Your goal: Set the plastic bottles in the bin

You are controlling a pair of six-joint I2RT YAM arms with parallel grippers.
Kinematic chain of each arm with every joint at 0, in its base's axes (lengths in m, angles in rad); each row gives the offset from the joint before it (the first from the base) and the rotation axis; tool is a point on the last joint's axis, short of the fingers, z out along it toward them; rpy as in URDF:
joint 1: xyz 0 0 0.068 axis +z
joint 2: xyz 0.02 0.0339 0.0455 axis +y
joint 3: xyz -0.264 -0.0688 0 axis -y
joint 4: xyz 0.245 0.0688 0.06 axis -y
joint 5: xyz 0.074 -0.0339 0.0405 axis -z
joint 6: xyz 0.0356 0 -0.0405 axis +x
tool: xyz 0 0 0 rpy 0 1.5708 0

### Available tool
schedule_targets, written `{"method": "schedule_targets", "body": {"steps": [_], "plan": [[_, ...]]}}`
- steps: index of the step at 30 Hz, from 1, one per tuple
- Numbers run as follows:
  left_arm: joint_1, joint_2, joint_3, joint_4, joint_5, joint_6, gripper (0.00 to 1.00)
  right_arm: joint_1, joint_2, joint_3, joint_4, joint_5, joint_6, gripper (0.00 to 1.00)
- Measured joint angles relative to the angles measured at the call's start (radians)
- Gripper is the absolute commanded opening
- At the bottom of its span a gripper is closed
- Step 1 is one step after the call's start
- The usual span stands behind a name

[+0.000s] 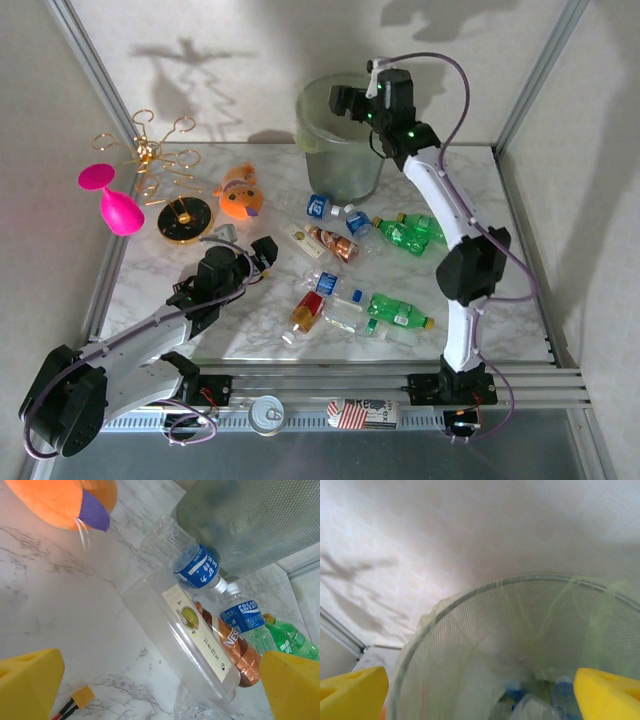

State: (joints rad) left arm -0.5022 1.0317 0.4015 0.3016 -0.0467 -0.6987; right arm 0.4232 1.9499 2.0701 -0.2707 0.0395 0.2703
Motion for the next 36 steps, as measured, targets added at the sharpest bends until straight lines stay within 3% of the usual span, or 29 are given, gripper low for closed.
{"method": "schedule_targets", "body": {"steps": [12,22,28,36], "plan": [[-0.039,0.044,0.050,-0.016,0.087,0.053,0.99,0.014,-0.476,-0.662,0.145,-0.007,0.010,0.99],[-0.199,0.102,0.096,-0.175,0.107,0.113,1.00,0.016,-0.723,-1.174,0.301,0.029,0.122,0.99],[-0.299,0.148,0.097,-0.266,0.100,0.125,1.00,0.016,-0.797,-1.325,0.320,0.067,0.179,0.99],[-0.393,0.202,0.116,-0.344,0.079,0.135,1.00,0.016,-0.842,-1.389,0.348,0.072,0.210,0.99]]}}
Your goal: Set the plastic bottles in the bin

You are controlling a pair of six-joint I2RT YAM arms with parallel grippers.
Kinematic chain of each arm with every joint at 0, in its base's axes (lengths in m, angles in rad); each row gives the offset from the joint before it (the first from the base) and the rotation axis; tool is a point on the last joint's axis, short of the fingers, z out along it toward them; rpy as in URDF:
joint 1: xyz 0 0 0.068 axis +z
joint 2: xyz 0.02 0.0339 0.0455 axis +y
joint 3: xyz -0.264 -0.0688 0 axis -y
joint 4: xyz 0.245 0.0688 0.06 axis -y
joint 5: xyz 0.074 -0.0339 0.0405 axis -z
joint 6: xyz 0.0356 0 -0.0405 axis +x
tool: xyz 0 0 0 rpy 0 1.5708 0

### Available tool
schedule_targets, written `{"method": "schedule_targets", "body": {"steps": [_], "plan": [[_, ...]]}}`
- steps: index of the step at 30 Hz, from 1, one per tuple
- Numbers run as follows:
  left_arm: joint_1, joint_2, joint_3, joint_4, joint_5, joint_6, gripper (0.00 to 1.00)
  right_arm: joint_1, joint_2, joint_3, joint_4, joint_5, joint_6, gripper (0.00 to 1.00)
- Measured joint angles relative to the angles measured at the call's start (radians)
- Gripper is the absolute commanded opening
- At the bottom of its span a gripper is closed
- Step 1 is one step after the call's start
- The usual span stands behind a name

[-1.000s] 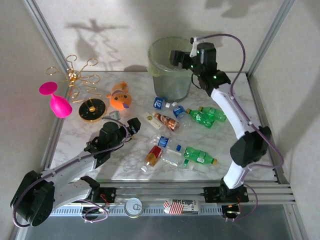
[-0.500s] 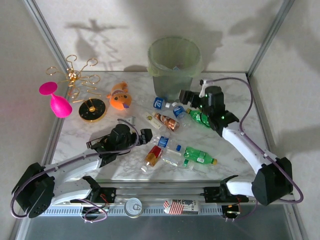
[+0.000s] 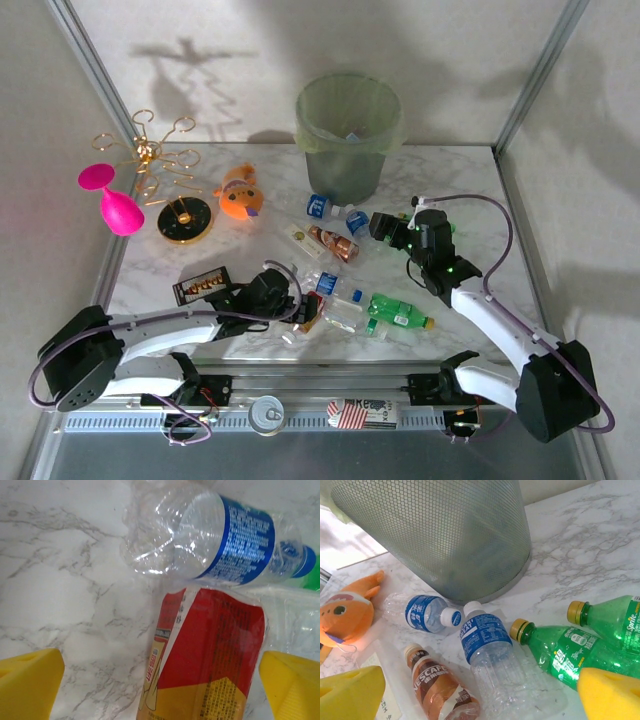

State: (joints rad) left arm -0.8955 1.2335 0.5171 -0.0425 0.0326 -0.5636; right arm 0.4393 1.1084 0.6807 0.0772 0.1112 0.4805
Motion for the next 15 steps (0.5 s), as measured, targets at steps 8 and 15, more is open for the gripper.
{"method": "schedule_targets", "body": {"steps": [8,15], "plan": [[-0.033,0.027,0.009,-0.013,-0.021,-0.001,0.97,0.000,0.016,0.000,0.051,-0.027,0.015,0.99],[-0.055,0.068,0.024,-0.002,-0.033,-0.001,0.96,0.000,0.034,0.000,0.055,-0.045,0.023,0.99]]}}
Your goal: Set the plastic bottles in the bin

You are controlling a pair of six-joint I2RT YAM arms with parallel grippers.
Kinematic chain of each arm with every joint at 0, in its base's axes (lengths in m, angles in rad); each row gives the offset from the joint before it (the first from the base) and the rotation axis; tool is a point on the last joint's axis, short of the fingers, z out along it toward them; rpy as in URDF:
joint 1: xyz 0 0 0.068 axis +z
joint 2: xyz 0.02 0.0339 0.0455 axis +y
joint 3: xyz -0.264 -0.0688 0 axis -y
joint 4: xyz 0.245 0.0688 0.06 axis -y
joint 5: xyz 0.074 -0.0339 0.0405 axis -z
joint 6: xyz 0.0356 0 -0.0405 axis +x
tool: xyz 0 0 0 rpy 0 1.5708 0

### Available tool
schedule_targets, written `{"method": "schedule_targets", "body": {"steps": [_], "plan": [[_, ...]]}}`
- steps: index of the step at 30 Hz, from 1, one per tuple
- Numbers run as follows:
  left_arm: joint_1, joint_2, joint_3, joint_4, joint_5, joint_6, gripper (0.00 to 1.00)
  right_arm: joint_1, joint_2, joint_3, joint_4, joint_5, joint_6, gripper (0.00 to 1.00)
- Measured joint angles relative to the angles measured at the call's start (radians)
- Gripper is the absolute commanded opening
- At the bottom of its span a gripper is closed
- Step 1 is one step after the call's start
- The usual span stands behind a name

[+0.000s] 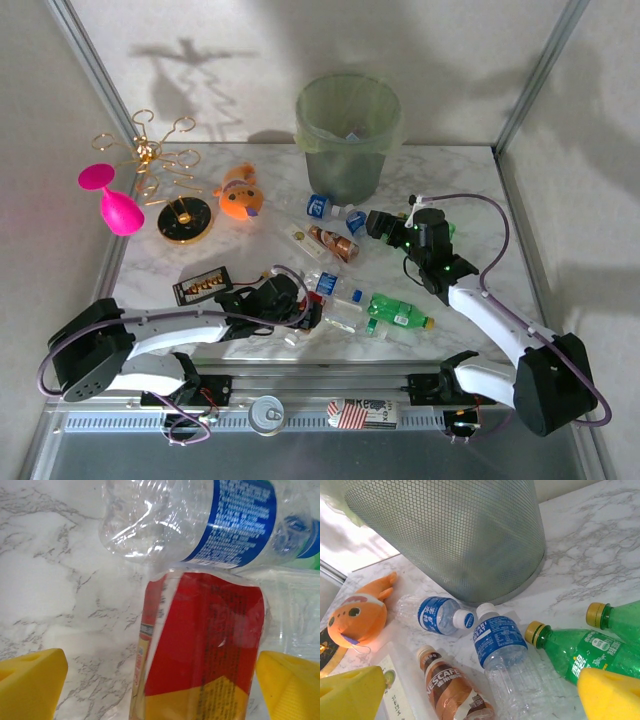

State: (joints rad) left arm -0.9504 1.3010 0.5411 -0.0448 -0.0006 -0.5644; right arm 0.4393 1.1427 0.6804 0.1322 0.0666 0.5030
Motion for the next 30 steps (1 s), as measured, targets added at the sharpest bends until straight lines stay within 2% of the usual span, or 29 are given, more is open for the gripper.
{"method": "schedule_targets", "body": {"steps": [7,12,23,30], "plan": [[-0.007,0.040,0.003,-0.013,-0.019,0.000,0.94,0.000,0.000,0.000,0.001,0.000,0.000,0.99],[-0.011,0.047,0.011,-0.020,-0.050,-0.006,0.86,0.000,0.000,0.000,0.002,0.000,0.000,0.99],[-0.011,0.108,0.023,-0.019,-0.091,-0.035,0.77,0.000,0.000,0.000,0.002,0.000,0.000,0.99],[-0.011,0.129,0.026,-0.019,-0.117,-0.043,0.62,0.000,0.009,0.001,0.002,0.000,0.000,0.99]]}}
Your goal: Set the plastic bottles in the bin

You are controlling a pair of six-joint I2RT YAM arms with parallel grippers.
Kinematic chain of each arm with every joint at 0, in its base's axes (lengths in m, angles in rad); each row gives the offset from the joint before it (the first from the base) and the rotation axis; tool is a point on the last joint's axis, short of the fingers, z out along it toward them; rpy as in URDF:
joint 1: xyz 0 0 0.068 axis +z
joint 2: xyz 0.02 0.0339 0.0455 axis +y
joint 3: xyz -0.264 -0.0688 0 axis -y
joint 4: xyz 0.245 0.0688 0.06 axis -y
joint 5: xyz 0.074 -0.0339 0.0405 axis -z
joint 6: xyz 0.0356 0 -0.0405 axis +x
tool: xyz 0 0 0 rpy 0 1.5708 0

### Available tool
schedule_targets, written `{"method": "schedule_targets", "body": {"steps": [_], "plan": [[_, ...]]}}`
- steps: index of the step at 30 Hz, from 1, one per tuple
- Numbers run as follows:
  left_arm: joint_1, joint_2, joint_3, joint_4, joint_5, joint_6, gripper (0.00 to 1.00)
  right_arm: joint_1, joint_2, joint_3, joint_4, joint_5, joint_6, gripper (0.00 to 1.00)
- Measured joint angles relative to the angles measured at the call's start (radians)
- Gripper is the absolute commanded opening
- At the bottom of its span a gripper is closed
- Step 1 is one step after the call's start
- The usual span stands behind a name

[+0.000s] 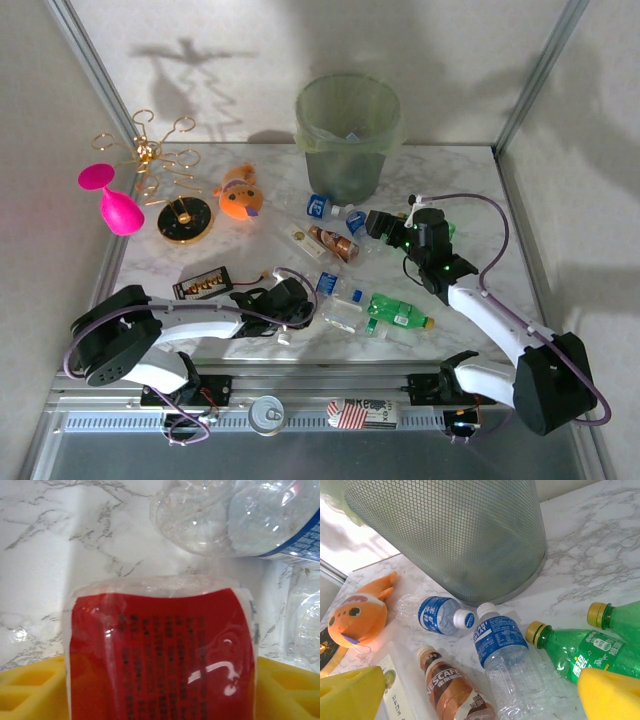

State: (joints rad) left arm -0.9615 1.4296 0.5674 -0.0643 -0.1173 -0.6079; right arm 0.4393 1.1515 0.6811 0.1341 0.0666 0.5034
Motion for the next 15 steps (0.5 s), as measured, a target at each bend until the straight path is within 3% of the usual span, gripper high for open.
{"method": "schedule_targets", "body": {"steps": [9,15], "plan": [[0.000,-0.014,0.001,-0.001,-0.028,-0.008,0.52,0.000,0.021,0.007,0.000,0.000,0.000,0.99],[0.000,-0.117,0.008,-0.023,-0.057,-0.022,0.47,0.000,0.023,0.007,0.001,0.000,0.000,0.99]]}}
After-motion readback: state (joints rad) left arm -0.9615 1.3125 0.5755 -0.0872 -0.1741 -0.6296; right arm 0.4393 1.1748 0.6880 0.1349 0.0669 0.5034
